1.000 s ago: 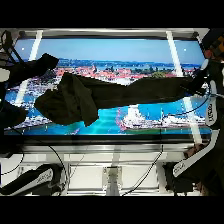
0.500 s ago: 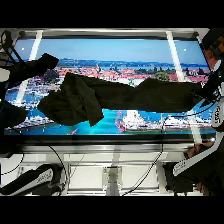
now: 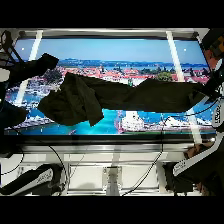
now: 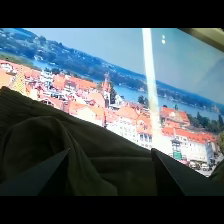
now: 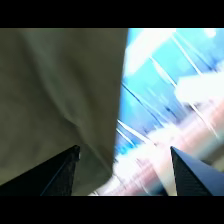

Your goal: Fold the clothes and pants, and hang the long-sleeved shirts on hangers.

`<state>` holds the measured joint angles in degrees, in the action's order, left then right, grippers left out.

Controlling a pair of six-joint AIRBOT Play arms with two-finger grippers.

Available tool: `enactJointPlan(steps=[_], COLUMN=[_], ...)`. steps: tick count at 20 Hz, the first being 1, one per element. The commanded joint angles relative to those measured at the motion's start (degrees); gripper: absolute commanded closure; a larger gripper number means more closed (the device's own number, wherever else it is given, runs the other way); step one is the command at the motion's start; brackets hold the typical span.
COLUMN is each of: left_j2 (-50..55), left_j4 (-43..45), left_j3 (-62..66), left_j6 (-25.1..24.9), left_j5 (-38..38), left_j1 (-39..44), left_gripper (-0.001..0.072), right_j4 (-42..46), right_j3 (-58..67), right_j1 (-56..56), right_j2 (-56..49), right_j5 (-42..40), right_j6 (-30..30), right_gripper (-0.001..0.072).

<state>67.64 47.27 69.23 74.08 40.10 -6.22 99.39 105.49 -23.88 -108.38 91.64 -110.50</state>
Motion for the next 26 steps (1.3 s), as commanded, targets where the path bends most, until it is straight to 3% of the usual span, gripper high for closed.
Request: enactJointPlan(steps=[1,5,8,11,15,26], left_j2=[-0.02,-0.02,-0.02,-0.02,-0.02,-0.02], left_j4=[0.0,0.0,0.02,0.02,0.04,0.26], left_j3=[0.04,0.04,0.04,0.04,0.04,0.04], left_j6=[0.0,0.0,0.0,-0.02,-0.02,-0.04], left_j5=[-0.02,0.0,-0.02,-0.02,-0.02,-1.25], left_j1=[0.04,0.04,0.04,0.04,0.04,0.0], left_gripper=[0.0132,0.0132,0.0132,0.0131,0.0132,0.0132], right_j4=[-2.99,-1.44,3.21,6.45,11.93,16.52], right_j3=[0.2,0.15,0.02,0.02,0.02,0.04], right_j1=[0.42,1.53,4.28,6.32,7.15,11.76], right_j2=[-0.07,-0.52,-2.12,-2.71,-2.73,-6.51], right_j5=[-8.83,-9.35,-7.63,-6.84,-2.95,0.33], right_j6=[9.27,12.61,20.44,22.1,22.05,21.35], right_gripper=[0.0067,0.0068,0.0068,0.0068,0.007,0.0099])
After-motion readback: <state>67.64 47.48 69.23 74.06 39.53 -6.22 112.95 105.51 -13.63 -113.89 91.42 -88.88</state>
